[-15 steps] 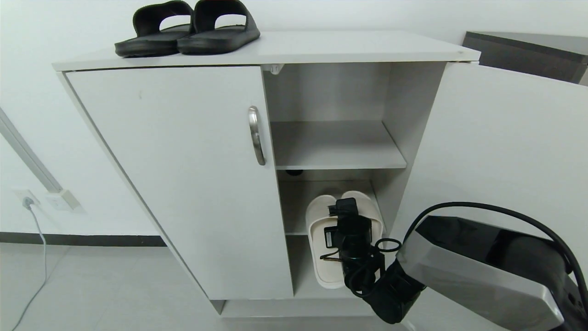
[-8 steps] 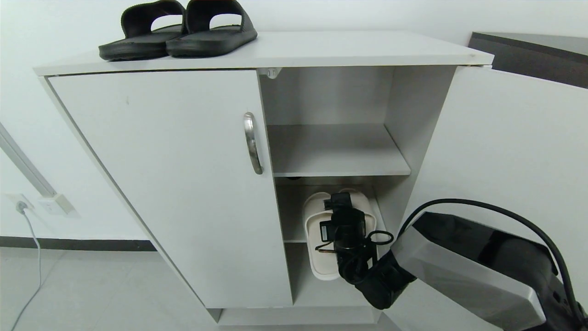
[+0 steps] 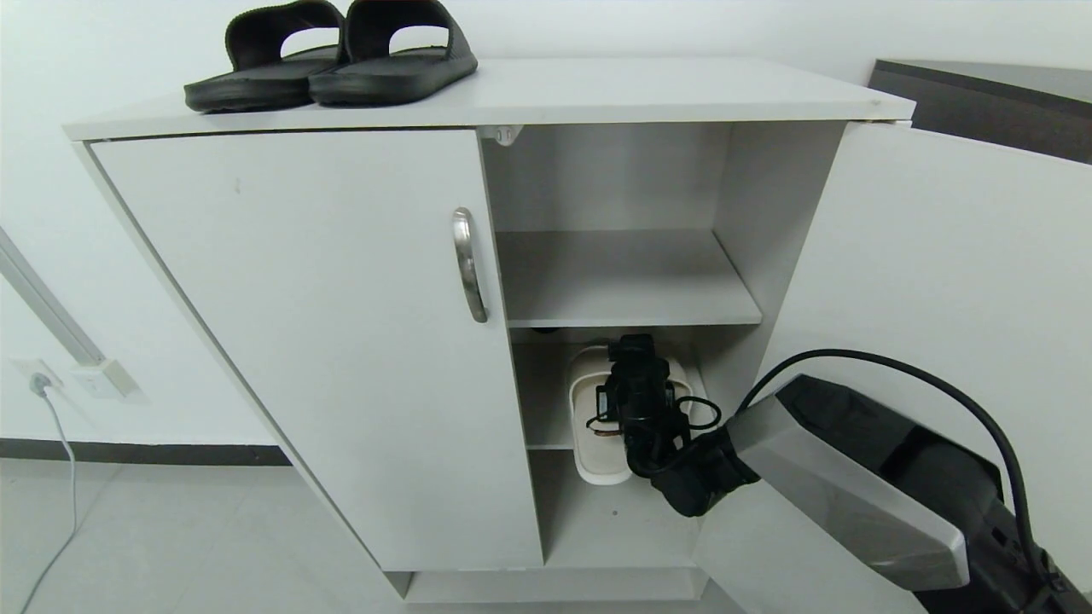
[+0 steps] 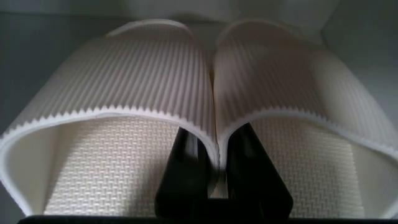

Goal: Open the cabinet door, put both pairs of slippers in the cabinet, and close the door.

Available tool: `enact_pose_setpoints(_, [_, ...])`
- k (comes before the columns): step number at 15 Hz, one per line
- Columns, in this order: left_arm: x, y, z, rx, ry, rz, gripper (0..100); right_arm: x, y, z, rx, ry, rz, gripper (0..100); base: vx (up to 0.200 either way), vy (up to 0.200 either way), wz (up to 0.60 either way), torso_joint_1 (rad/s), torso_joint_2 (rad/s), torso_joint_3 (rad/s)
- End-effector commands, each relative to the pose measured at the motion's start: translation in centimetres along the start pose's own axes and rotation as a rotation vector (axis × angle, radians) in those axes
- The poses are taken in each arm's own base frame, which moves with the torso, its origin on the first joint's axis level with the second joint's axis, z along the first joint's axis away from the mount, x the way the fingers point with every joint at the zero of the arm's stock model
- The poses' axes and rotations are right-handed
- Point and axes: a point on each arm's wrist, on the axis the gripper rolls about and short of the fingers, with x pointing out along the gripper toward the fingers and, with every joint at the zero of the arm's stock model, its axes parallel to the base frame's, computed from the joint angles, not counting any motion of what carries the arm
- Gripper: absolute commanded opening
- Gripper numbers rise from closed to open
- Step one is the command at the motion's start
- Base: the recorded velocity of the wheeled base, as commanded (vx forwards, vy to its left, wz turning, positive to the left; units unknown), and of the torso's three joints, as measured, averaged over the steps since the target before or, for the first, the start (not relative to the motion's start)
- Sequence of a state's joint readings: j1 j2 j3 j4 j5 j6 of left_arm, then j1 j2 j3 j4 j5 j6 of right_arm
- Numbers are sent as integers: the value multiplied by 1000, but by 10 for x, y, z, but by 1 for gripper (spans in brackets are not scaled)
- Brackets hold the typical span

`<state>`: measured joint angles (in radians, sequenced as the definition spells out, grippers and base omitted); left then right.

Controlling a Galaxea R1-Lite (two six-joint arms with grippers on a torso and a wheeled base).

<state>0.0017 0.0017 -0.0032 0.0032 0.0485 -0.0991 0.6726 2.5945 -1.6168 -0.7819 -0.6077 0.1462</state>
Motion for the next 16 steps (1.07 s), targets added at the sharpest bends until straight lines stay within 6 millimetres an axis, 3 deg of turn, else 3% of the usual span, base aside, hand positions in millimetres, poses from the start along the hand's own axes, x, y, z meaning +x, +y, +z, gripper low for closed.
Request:
enact_pose_setpoints(1, [0, 0, 0, -1, 0, 2, 0, 13, -2, -2, 9, -10, -14, 0, 0, 0, 0, 0, 0, 0])
enact_pose_setpoints(9, [0, 0, 0, 0, 1, 1, 0, 45, -3, 4, 10, -11, -48, 0, 0, 0, 0, 0, 0, 0])
enact_pose_setpoints(16, [0, 0, 0, 0, 1, 1, 0, 51, -3, -6, -6, 13, -60, 0, 0, 0, 0, 0, 0, 0])
